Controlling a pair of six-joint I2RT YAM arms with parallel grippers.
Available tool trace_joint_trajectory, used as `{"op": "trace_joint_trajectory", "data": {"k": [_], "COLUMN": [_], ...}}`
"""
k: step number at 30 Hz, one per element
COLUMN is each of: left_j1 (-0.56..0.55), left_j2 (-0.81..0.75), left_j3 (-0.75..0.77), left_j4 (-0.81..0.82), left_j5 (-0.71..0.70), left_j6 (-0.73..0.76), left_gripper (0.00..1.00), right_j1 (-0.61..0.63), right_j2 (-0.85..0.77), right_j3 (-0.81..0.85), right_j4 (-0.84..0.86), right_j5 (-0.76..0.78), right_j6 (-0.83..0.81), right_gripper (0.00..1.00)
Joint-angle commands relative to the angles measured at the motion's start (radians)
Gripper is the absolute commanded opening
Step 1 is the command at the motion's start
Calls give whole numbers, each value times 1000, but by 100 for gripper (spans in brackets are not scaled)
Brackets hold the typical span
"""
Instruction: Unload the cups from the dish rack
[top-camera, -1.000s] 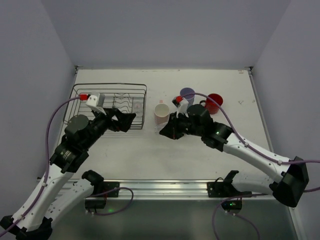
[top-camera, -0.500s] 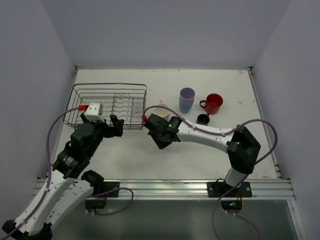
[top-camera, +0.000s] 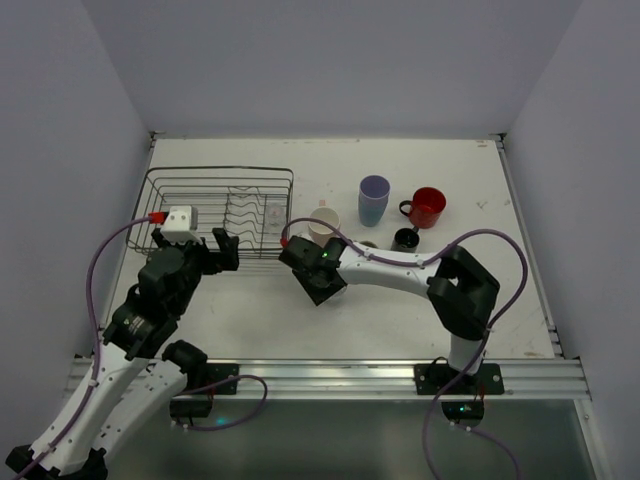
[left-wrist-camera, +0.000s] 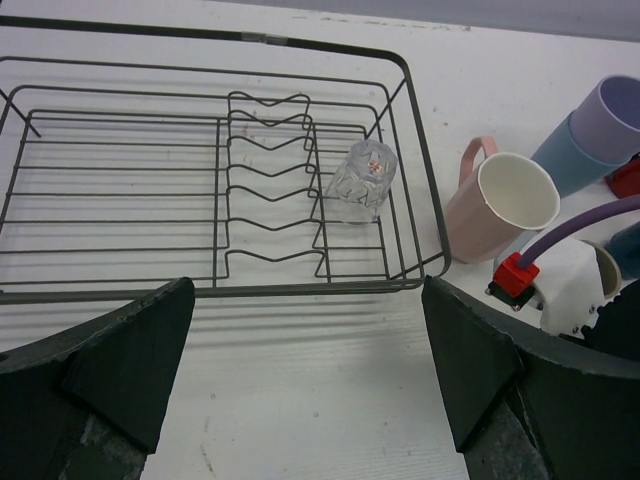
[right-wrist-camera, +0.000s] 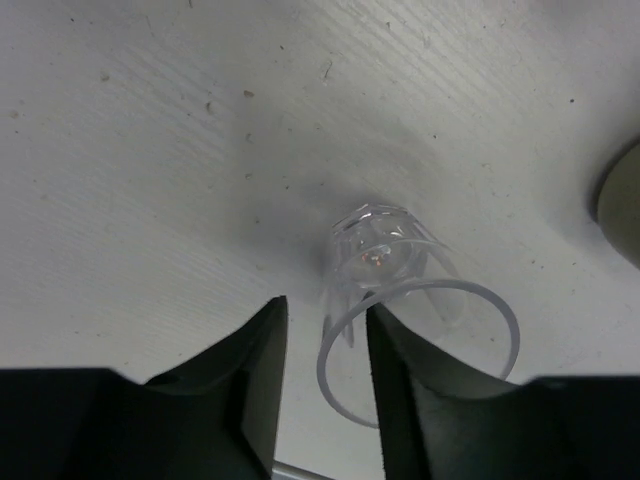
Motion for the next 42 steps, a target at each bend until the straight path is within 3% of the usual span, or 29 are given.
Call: {"op": "trace_joint_trajectory", "data": {"k": [1, 4, 12, 16, 18, 23, 30, 42], "left_j1": [10, 13, 13, 10, 8, 7, 5, 7], "left_j2": [-6, 24, 203, 361, 448, 643, 893, 1137], "left_j3": [0, 2, 46, 89, 105, 181, 295, 448], "left_j4": [25, 37, 105, 175, 226, 293, 335, 332], "left_j5": [-15, 16, 196, 253, 237, 103, 56, -64], "left_j6": [-10, -16, -75, -116, -122, -112, -99, -72], "left_gripper": [100, 100, 91, 87, 84, 80, 80, 77], "right_j1": [7, 7, 5, -6, -9, -12, -15, -16], "right_j2": [-75, -147, -496, -676, -742, -960, -1138, -1170], "right_j3": [4, -10, -164, -308, -358, -513, -617, -649], "right_j4": [39, 54, 191, 284, 314, 410, 441, 443], "right_j5": [5, 1, -32, -22, -8, 37, 75, 70], "right_j6": [5, 8, 2, 8, 17, 37, 33, 31], "right_gripper": [46, 52, 47, 29, 13, 1, 0, 1]}}
